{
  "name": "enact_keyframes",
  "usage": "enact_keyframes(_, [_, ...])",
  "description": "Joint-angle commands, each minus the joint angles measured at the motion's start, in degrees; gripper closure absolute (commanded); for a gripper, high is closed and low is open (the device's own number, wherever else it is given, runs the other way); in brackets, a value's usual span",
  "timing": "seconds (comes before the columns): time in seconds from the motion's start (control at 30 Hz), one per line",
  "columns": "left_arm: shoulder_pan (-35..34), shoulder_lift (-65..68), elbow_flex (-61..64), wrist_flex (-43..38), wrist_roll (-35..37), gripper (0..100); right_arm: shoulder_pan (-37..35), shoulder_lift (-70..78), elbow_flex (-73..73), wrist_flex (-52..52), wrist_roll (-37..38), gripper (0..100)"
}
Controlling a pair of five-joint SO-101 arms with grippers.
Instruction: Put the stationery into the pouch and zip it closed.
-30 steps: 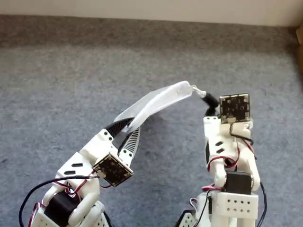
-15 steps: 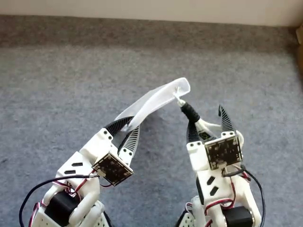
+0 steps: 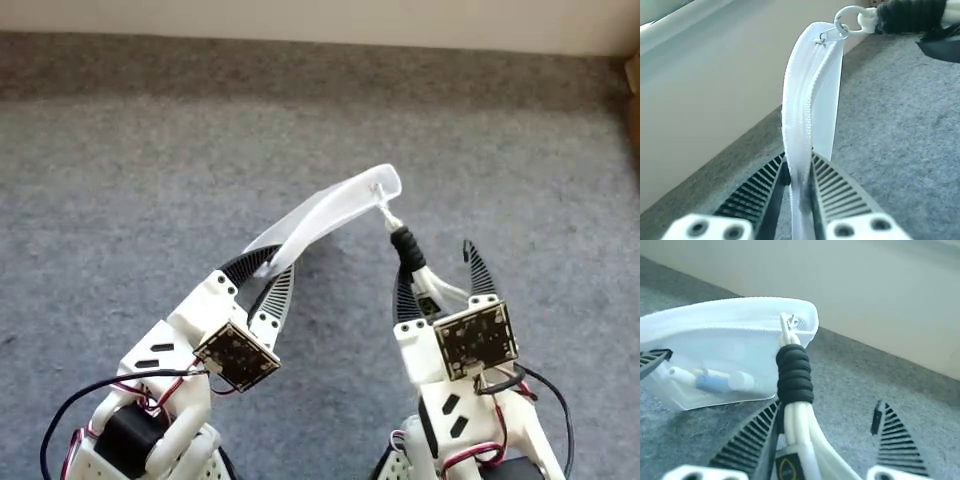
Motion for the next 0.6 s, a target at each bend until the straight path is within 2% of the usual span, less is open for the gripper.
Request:
enact_keyframes(0.0, [-1.0, -0.9, -0.4, -1.4, 0.4, 99, -0.7, -0.3, -3.0, 0.4, 0.4, 67.7])
enact_keyframes(0.37, [-0.7, -0.9, -0.4, -1.1, 0.4, 98, -0.8, -0.3, -2.8, -0.2, 0.4, 67.7])
enact_keyframes(0.57, [2.2, -0.9, -0.6, 1.3, 0.7, 79, -0.8, -0.3, -2.8, -0.2, 0.4, 71.3])
